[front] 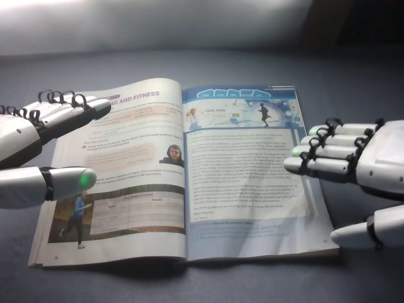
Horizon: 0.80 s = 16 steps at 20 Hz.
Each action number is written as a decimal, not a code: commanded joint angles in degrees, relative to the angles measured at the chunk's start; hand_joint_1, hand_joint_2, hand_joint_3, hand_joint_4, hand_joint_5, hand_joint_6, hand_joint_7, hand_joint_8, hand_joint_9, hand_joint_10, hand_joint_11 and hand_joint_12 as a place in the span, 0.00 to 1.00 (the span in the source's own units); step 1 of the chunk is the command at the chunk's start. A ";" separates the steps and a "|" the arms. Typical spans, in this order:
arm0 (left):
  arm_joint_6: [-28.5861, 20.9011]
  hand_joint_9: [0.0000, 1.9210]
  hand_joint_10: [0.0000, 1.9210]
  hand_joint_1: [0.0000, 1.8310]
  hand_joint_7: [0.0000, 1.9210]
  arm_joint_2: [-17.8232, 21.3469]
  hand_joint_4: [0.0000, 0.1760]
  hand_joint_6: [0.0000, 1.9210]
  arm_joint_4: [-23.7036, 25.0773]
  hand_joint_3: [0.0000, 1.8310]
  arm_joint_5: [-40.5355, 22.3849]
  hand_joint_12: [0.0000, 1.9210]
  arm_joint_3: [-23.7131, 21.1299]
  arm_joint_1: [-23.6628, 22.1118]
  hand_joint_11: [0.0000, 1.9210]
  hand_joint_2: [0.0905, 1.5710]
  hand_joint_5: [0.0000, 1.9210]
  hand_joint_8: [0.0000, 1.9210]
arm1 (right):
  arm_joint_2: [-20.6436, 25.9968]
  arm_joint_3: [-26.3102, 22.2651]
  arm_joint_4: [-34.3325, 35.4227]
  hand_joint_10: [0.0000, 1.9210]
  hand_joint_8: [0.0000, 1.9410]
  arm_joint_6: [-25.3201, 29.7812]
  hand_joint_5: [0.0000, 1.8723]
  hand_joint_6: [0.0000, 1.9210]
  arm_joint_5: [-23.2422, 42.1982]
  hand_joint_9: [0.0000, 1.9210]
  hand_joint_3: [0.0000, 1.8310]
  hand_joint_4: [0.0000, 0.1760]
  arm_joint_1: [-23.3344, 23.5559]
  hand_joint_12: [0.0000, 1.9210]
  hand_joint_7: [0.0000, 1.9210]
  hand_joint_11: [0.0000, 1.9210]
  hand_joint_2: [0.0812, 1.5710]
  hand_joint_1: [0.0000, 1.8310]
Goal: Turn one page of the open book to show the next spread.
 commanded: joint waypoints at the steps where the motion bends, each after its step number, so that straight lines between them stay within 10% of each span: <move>1: -0.31 0.00 0.00 0.08 0.00 0.89 0.30 0.00 -1.77 0.00 -6.50 0.00 -0.04 0.39 0.00 0.80 0.00 0.00 | -0.24 0.62 0.49 0.00 0.00 0.56 0.00 0.00 2.94 0.00 0.01 0.00 0.96 0.00 0.00 0.00 0.76 0.07; 3: -0.31 0.00 0.00 0.13 0.00 1.20 0.06 0.00 -2.32 0.00 -6.85 0.00 -0.31 1.03 0.00 0.81 0.00 0.00 | -1.38 1.30 -0.78 0.00 0.00 0.92 0.00 0.00 1.25 0.00 0.00 0.00 1.19 0.00 0.00 0.00 0.76 0.08; 12: -0.30 0.00 0.00 0.13 0.00 1.87 0.26 0.00 -5.77 0.00 -8.67 0.00 -1.65 5.84 0.00 0.83 0.00 0.00 | -6.81 5.06 -10.77 0.00 0.00 10.21 0.00 0.00 -2.39 0.00 0.00 0.00 1.92 0.00 0.00 0.00 0.75 0.01; 16: -0.31 0.00 0.00 0.12 0.00 1.47 0.08 0.00 -6.47 0.00 -8.75 0.00 -1.94 7.28 0.00 0.82 0.00 0.00 | -9.24 6.33 -11.22 0.00 0.00 10.38 0.00 0.00 -1.46 0.00 0.00 0.00 3.15 0.00 0.00 0.00 0.74 0.01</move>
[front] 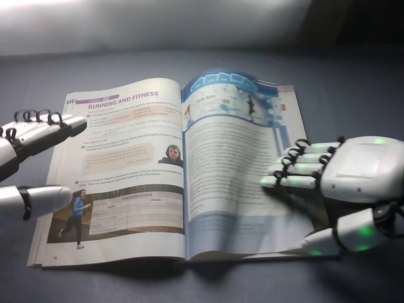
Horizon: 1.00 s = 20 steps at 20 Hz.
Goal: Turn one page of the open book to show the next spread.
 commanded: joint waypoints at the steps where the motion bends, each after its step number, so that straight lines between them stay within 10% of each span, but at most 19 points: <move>1: -0.17 0.00 0.00 0.11 0.00 0.01 0.02 0.00 -1.64 0.00 -6.33 0.00 -0.20 0.14 0.00 0.83 0.00 0.00 | -0.44 0.25 0.50 0.00 0.00 0.13 0.00 0.00 4.34 0.00 0.00 0.00 0.92 0.00 0.00 0.00 0.74 0.01; 13: -0.85 0.00 0.00 0.15 0.00 -2.60 0.01 0.01 -4.48 0.00 -6.34 0.00 0.16 4.69 0.00 0.84 0.03 0.00 | -12.57 8.15 2.78 0.00 0.00 -0.72 0.00 0.00 14.40 0.00 0.00 0.00 8.28 0.00 0.00 0.00 0.74 0.00; 18: -1.40 0.00 0.00 0.09 0.00 -4.03 0.32 0.00 -4.37 0.01 -6.33 0.00 1.15 4.70 0.00 0.88 0.02 0.00 | -18.08 10.02 2.71 0.00 0.00 -1.10 0.00 0.00 19.56 0.00 0.00 0.00 12.26 0.00 0.00 0.00 0.75 0.00; 20: -1.83 0.00 0.00 0.09 0.00 -4.53 0.13 0.00 -4.27 0.01 -6.40 0.00 1.62 4.69 0.00 0.89 0.00 0.00 | -19.71 10.27 1.87 0.00 0.00 -1.10 0.00 0.00 21.52 0.00 0.00 0.00 14.12 0.00 0.00 0.00 0.75 0.00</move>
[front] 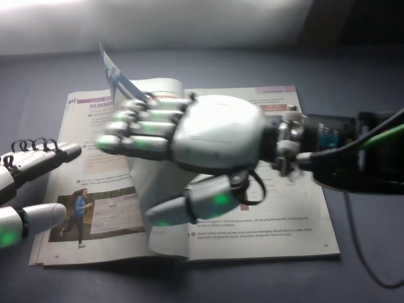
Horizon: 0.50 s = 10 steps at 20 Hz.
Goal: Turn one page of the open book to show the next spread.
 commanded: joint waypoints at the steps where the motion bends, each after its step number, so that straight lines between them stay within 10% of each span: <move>1: 0.00 0.00 0.00 0.06 0.00 -0.96 0.00 0.00 -0.72 0.01 -4.55 0.00 0.41 -0.23 0.00 0.91 0.00 0.00 | -0.05 0.16 2.03 0.00 0.00 0.08 0.00 0.00 7.82 0.00 0.00 0.00 1.06 0.00 0.00 0.00 0.75 0.00; 4: -0.02 0.18 0.02 0.00 0.13 -1.20 0.00 0.01 -0.98 0.00 -4.95 0.57 0.87 -0.25 0.00 0.84 0.12 0.01 | -2.43 -0.03 1.35 0.00 0.00 0.08 0.00 0.00 11.37 0.00 0.00 0.00 2.56 0.00 0.00 0.00 0.74 0.00; 5: -0.02 0.18 0.01 0.00 0.15 -1.28 0.00 0.02 -1.02 0.00 -5.04 0.59 0.99 -0.26 0.00 0.84 0.14 0.01 | -2.45 -0.44 1.34 0.00 0.00 0.08 0.00 0.00 12.67 0.00 0.00 0.00 2.79 0.00 0.00 0.00 0.73 0.00; 6: -0.03 0.18 0.01 0.00 0.19 -1.33 0.00 0.03 -1.07 0.10 -5.16 0.56 1.03 -0.27 0.00 0.97 0.16 0.02 | -2.45 -0.94 0.99 0.00 0.00 0.42 0.00 0.00 14.01 0.00 0.00 0.00 3.10 0.00 0.00 0.00 0.71 0.00; 7: -0.03 0.06 0.00 0.00 0.10 -1.37 0.00 0.01 -1.23 0.09 -5.47 0.21 1.06 -0.28 0.00 0.99 0.10 0.00 | -2.42 -1.69 0.30 0.00 0.00 0.99 0.00 0.00 15.93 0.00 0.00 0.00 3.65 0.00 0.00 0.00 0.69 0.00; 8: -0.03 0.04 0.00 0.00 0.09 -1.38 0.00 0.01 -1.36 0.09 -5.59 0.08 1.06 -0.27 0.00 1.00 0.12 0.00 | -2.04 -2.26 -0.01 0.00 0.00 1.13 0.00 0.00 17.08 0.00 0.00 0.00 4.07 0.00 0.00 0.00 0.70 0.00; 10: -0.03 0.04 0.00 0.00 0.09 -1.37 0.00 0.01 -1.71 0.09 -5.76 0.03 1.03 -0.27 0.00 1.00 0.12 0.00 | 0.63 -3.99 -0.15 0.00 0.00 1.15 0.00 0.00 20.03 0.00 0.00 0.00 4.55 0.00 0.00 0.00 0.72 0.04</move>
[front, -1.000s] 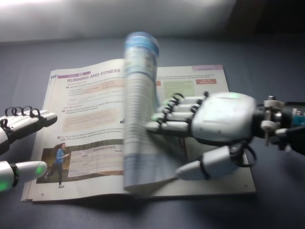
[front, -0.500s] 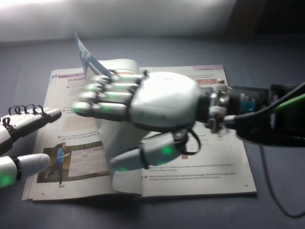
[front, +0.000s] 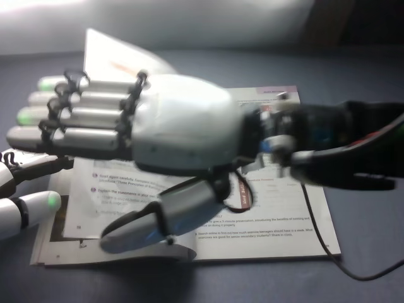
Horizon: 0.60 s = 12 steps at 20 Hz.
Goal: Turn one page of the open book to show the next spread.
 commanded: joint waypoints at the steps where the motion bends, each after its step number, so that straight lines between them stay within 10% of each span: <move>1: 0.50 0.04 0.00 0.00 0.09 -0.86 0.00 0.01 -1.70 0.09 -4.61 0.03 0.32 -0.20 0.00 1.00 0.12 0.00 | 1.31 -0.50 2.95 0.00 0.00 0.06 0.00 0.00 7.39 0.00 0.00 0.00 0.68 0.00 0.00 0.00 0.69 0.01; 12: 5.33 0.00 0.00 0.10 0.00 6.06 0.00 0.00 -7.20 0.01 -10.60 0.00 -4.62 2.72 0.00 0.86 0.01 0.00 | 17.93 -8.45 6.33 0.00 0.00 -3.09 0.00 0.00 4.47 0.00 0.00 0.00 -2.19 0.00 0.00 0.00 0.69 0.05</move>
